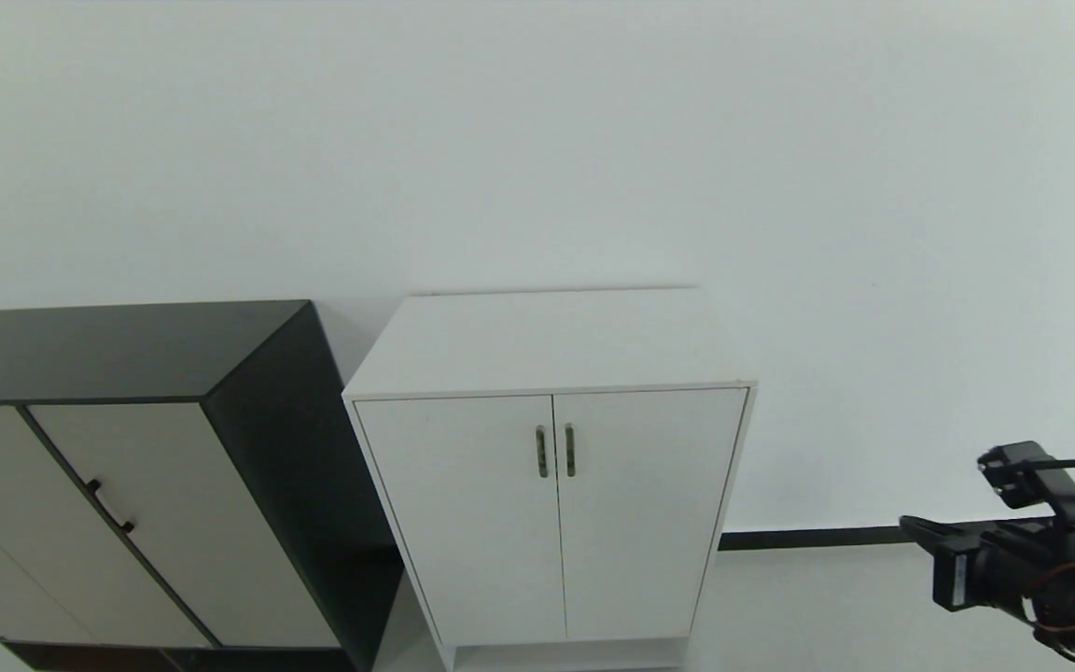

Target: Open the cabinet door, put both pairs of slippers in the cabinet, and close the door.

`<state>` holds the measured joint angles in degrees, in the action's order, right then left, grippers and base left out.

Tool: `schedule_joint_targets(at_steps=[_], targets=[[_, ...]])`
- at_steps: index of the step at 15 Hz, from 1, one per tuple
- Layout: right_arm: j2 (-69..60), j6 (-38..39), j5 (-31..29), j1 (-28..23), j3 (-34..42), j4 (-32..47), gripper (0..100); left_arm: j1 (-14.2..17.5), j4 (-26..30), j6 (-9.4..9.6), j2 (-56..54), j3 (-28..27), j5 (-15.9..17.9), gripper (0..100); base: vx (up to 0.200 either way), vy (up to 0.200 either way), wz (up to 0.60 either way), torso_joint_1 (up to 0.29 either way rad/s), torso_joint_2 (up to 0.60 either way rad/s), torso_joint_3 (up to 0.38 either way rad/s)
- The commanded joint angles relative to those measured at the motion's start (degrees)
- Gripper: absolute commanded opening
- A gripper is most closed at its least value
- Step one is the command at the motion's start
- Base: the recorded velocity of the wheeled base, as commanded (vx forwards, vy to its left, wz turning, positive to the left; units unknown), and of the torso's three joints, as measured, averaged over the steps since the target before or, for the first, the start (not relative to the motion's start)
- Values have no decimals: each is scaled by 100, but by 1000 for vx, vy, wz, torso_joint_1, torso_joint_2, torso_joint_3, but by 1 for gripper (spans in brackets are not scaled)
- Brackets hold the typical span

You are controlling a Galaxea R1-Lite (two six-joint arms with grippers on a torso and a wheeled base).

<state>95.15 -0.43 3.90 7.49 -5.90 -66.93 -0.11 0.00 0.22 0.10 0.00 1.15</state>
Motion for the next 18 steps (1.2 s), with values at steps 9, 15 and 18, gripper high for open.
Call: schedule_joint_targets(at_steps=[9,15,18], targets=[[-5735,157,348,-696,590,5365,0,2,0,-13,8,0,-18,0,0,0,0,0,0,0],[-8012,95,-540,-757,581,6605,0,2,0,-13,-1,0,-18,0,0,0,0,0,0,0],[-8776,-300,-496,-458,590,6701,0,2,0,-13,8,0,-18,0,0,0,0,0,0,0]])
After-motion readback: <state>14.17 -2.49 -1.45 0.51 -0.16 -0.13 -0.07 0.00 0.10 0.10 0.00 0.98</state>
